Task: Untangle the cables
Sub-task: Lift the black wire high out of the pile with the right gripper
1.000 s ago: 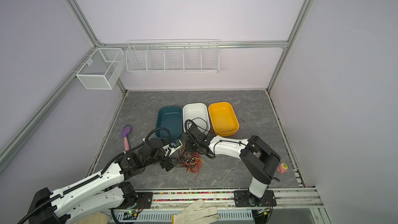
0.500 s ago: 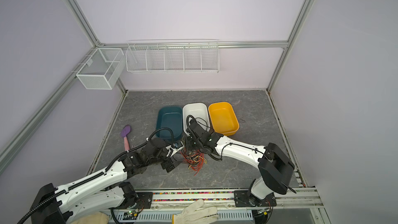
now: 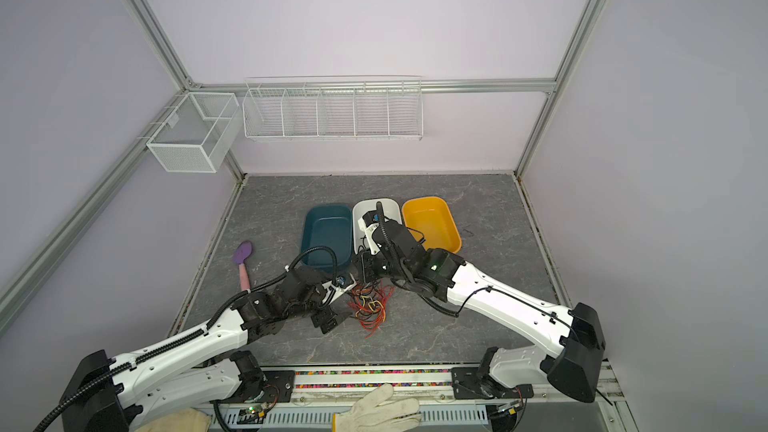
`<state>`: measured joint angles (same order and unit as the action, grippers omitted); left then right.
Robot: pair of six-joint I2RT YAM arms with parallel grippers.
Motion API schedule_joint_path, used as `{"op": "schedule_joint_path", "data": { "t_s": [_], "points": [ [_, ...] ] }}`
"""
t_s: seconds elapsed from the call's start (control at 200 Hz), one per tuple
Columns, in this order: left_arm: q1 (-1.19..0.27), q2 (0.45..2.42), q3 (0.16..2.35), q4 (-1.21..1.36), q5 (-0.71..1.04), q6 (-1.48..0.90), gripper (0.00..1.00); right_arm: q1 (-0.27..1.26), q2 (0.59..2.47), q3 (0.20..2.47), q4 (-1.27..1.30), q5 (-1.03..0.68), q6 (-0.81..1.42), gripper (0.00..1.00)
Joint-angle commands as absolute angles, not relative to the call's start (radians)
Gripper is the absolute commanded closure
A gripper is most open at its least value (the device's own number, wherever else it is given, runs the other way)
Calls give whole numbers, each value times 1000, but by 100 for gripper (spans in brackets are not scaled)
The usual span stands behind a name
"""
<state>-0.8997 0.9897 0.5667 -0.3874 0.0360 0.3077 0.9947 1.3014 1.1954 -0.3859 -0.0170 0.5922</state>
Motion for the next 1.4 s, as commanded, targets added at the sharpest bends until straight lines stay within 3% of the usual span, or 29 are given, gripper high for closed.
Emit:
{"op": "schedule_joint_path", "data": {
  "t_s": [0.0,0.925,1.399],
  "points": [
    [-905,998,590,-400,58,322,0,1009,1266,1252,-437,-46,537,93],
    [-907,1010,594,-407,65,330,3,1011,1193,1610,-621,-6,398,93],
    [-907,1011,594,-409,61,332,3,996,1280,1868,-809,177,286,93]
  ]
}}
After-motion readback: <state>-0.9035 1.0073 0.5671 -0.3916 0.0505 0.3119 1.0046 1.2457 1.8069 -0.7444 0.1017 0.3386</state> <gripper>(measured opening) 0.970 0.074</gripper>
